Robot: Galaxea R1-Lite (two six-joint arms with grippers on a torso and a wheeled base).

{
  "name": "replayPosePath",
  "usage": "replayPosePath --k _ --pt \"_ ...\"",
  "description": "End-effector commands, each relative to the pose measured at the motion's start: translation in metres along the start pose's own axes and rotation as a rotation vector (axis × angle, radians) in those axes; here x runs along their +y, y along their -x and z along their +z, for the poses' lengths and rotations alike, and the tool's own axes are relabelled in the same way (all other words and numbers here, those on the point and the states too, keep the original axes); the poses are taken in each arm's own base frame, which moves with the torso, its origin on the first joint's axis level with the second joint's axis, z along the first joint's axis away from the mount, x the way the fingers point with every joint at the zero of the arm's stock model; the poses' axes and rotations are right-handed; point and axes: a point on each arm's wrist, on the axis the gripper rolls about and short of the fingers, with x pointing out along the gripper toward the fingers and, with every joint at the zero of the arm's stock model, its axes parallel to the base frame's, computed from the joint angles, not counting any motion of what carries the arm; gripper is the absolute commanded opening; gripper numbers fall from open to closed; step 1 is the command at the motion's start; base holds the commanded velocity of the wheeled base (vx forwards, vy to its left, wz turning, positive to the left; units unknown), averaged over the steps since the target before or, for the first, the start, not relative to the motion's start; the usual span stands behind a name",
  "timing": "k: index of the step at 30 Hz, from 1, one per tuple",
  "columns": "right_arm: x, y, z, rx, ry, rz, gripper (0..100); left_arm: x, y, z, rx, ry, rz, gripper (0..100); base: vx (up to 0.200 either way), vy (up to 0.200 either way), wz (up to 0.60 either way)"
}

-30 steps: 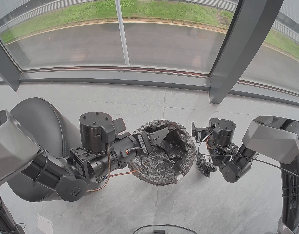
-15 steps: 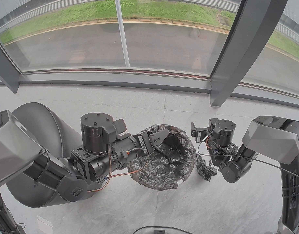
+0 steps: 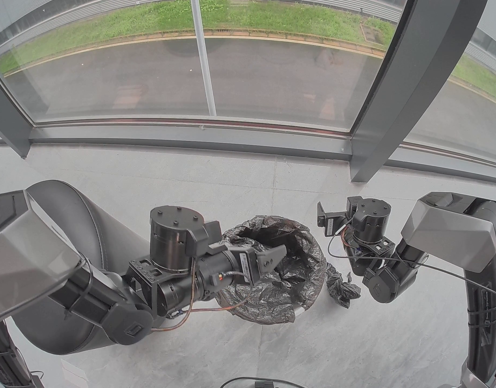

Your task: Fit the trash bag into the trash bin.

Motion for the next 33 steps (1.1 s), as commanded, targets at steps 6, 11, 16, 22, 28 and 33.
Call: replayPosePath --k 6,11,16,22,28,33 --pt "0.000 0.000 0.002 -0.004 -0.002 0.000 100 0.002 -0.040 -0.039 0.085 -0.008 -0.016 100 0.000 0.000 0.00" --pt "-0.001 0.000 0.002 -0.005 -0.003 -0.001 100 0.004 -0.056 -0.045 0.067 -0.014 -0.025 100 0.000 0.000 0.00" --pt "-0.001 0.000 0.001 -0.001 -0.002 -0.001 100 0.017 -0.087 -0.057 0.063 -0.086 -0.001 100 0.000 0.000 0.00" --pt "-0.001 0.000 0.001 -0.003 -0.003 -0.003 100 0.027 -0.098 -0.065 0.022 -0.158 0.027 100 0.000 0.000 0.00" --pt "0.000 0.000 0.000 -0.004 -0.004 -0.001 100 0.036 -0.105 -0.060 -0.033 -0.199 0.085 100 0.000 0.000 0.00" --pt "0.000 0.000 -0.001 -0.012 -0.006 -0.002 100 0.044 -0.111 -0.071 -0.029 -0.268 0.120 100 0.000 0.000 0.00"
